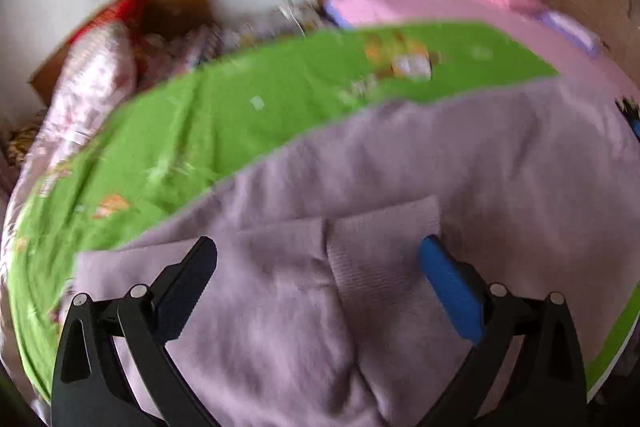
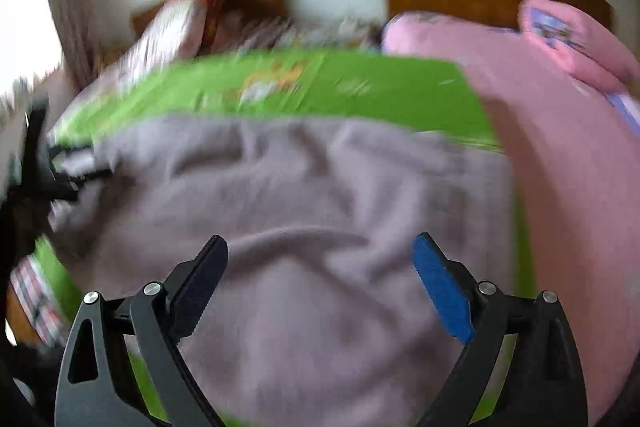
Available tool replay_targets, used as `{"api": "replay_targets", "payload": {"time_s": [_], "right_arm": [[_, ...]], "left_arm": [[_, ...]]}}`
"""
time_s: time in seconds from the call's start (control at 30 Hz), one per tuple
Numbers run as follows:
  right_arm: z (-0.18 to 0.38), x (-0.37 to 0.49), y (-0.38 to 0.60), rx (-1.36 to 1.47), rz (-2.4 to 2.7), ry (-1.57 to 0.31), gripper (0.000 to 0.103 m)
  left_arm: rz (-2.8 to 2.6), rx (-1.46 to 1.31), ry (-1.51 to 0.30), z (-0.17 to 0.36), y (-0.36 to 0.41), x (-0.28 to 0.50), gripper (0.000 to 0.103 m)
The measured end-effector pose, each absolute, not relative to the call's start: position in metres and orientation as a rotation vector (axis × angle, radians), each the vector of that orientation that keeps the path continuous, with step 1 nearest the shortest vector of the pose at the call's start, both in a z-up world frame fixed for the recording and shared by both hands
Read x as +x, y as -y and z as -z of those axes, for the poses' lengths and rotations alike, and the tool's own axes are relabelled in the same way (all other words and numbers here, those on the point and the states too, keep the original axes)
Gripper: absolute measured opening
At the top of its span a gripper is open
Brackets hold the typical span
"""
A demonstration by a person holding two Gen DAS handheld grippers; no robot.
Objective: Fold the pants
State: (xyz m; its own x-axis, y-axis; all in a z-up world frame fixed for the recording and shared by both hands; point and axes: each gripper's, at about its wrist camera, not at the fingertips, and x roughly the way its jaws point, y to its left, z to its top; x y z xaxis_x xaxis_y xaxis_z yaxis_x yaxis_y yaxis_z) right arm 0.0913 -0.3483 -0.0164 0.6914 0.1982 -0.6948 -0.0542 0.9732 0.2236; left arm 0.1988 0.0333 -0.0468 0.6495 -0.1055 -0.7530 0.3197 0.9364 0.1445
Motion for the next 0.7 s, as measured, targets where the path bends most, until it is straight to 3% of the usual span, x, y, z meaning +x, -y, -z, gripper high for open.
{"api": "replay_targets", "payload": {"time_s": [0.13, 0.23, 0.33, 0.7], "right_arm": [[0.024, 0.026, 0.418, 0.631, -0.115, -0.692, 0.092], [0.047, 0.000, 0.432, 0.831, -0.164, -0.693, 0.092], [0.061, 0.000, 0.425, 0.828, -0.157, -0.754, 0.092], [0.078, 0.054, 0.396, 0.750, -0.075, -0.881, 0.099]], "left_arm": [[0.351, 0.225, -0.742, 0.025, -0.014, 0.162, 0.101], [0.341, 0.315, -0.781, 0.052, 0.013, 0.159, 0.101], [0.307, 0.366, -0.853, 0.091, 0.025, 0.172, 0.102], [0.321, 0.326, -0.837, 0.094, 0.018, 0.170, 0.102]]}}
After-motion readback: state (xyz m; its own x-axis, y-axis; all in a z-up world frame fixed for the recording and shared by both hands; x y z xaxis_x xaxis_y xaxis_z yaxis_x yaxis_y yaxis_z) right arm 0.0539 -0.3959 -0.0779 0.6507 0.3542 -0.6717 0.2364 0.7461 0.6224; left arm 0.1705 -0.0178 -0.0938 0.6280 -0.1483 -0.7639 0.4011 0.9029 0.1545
